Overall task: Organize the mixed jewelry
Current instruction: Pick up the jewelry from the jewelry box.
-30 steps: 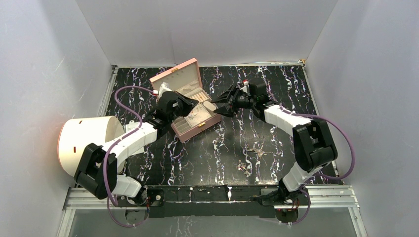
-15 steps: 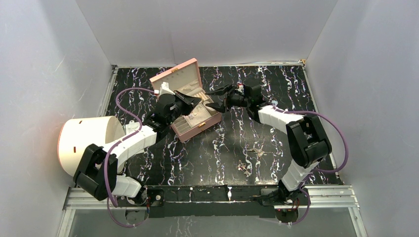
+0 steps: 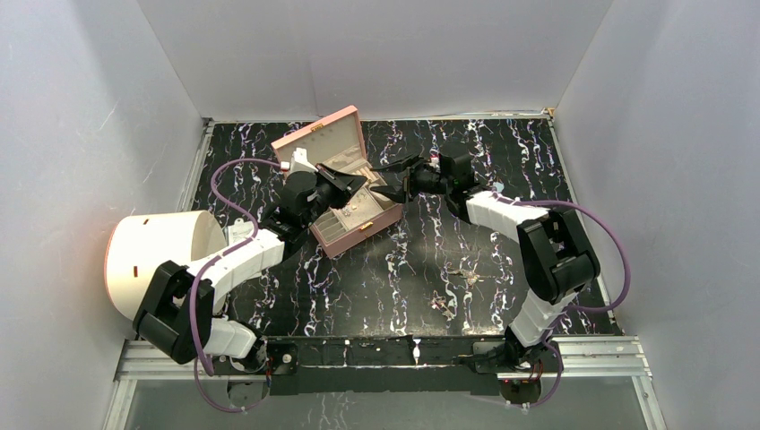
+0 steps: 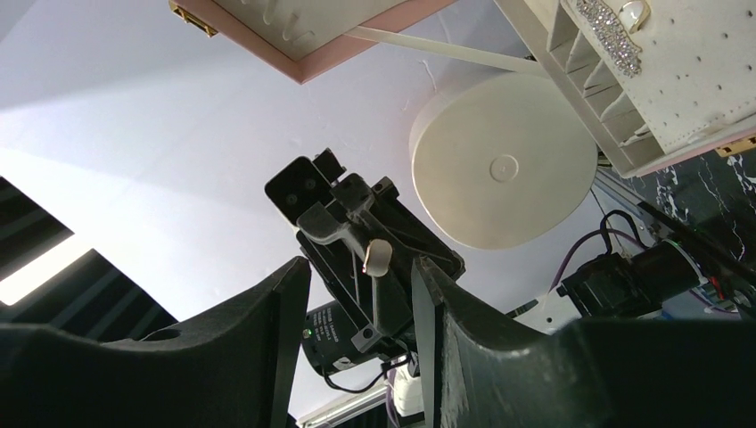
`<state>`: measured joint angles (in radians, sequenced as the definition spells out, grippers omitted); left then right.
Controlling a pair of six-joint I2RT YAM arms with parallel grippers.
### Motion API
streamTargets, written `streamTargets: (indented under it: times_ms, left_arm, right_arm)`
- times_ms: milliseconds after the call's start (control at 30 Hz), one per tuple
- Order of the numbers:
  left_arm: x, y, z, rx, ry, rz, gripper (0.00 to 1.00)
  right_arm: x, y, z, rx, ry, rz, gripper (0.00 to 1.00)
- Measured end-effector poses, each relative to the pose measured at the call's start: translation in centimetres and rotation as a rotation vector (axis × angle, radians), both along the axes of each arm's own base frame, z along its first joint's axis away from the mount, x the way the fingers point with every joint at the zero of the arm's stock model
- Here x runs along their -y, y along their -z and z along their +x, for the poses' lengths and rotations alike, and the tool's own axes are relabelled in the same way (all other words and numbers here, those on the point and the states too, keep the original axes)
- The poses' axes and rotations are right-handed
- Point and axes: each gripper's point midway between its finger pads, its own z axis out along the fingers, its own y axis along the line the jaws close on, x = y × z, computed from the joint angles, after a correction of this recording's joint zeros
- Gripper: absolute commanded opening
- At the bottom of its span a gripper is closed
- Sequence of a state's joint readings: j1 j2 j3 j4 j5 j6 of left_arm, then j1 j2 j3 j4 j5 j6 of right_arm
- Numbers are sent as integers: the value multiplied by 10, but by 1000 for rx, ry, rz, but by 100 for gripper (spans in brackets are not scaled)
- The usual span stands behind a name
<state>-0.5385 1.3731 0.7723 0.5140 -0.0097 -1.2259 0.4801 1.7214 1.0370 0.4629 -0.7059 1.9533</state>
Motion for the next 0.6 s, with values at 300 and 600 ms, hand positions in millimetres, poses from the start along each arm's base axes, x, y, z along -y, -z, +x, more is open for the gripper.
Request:
streamTargets:
  times_ms: [300, 600]
  left_arm:
    - [1, -4, 0, 15, 7, -7, 0]
    - [2, -5, 0, 20, 10, -11, 0]
  right_arm:
    - [-4, 8, 4, -30, 8, -8, 40]
    - [-4, 8, 7, -45, 23, -1, 28]
